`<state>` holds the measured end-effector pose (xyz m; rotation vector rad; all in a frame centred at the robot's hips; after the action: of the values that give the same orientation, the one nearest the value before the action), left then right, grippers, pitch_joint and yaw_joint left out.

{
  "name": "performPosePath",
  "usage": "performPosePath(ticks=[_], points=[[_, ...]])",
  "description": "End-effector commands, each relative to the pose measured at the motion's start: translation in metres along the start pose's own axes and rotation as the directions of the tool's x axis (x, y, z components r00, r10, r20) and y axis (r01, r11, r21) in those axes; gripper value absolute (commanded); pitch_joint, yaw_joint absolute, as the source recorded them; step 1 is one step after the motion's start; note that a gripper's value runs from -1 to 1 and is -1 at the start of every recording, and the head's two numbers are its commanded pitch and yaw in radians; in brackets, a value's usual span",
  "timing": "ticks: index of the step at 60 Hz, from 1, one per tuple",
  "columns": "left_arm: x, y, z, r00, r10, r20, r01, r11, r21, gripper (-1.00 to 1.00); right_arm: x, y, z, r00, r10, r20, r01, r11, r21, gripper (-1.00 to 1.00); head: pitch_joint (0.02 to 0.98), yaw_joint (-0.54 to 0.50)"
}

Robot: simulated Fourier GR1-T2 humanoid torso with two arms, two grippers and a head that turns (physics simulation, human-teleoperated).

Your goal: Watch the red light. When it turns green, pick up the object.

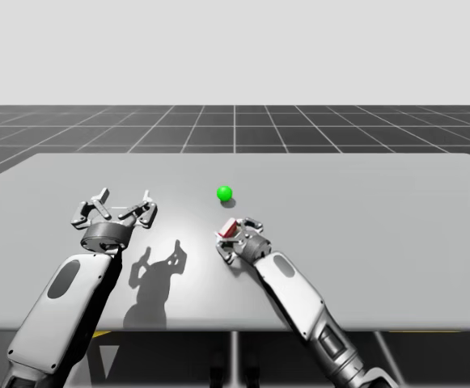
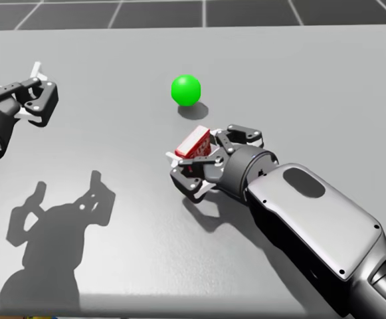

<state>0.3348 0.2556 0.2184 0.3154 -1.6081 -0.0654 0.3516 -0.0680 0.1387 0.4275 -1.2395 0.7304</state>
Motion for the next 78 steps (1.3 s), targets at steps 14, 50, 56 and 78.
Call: performPosePath(ticks=[14,50,56,78], points=[[0.0,-0.001,0.0,1.0,0.0,-0.001,0.0,1.0,-0.002,-1.0,-0.015,-0.009,0.002,0.9996,-0.017,-0.021,0.016,0.997,-0.079,1.0,0.72,0.03],[-0.001,-0.003,0.001,1.0,0.002,0.002,-0.002,1.0,-0.01,-1.0,-0.009,-0.013,0.004,0.9992,-0.033,0.023,0.035,0.996,-0.086,1.0,0.459,0.02],[-0.001,-0.003,0.001,1.0,0.002,0.002,-0.002,1.0,-0.011,-1.0,0.002,-0.016,0.008,0.9984,-0.031,0.047,0.035,0.995,-0.095,1.0,0.452,0.02],[-0.001,-0.005,0.002,1.0,-0.002,0.005,0.003,1.0,-0.012,-1.0,0.08,-0.032,0.036,0.9766,0.033,0.212,0.002,0.987,-0.162,1.0,0.447,0.01]])
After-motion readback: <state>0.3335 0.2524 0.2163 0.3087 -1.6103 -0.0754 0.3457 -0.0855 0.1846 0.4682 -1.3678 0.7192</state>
